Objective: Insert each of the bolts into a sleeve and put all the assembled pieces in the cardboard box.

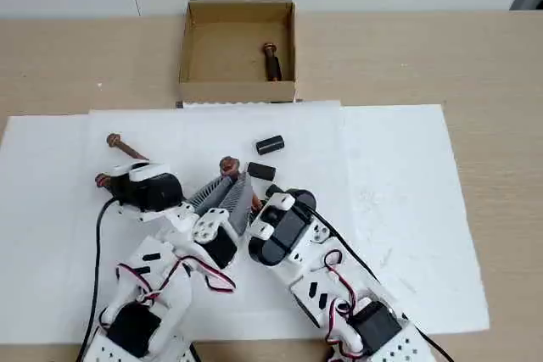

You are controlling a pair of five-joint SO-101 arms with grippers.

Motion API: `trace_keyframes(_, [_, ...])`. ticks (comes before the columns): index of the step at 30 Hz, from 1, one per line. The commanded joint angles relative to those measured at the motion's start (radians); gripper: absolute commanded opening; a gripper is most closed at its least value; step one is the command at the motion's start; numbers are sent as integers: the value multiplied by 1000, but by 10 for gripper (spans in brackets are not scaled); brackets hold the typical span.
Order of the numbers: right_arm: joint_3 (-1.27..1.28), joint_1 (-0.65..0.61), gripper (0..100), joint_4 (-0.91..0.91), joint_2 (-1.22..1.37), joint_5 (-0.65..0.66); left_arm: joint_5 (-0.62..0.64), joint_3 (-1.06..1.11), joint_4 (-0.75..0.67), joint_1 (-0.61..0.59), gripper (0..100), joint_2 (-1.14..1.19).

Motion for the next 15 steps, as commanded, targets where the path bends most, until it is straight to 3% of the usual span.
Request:
trace_keyframes(1, [-37,-13,3,-28,-5,12,5,-7,-29,0,5,-6])
trace_keyframes(15, [-83,-13,3,-28,-5,12,5,68,-25,6,5,-8])
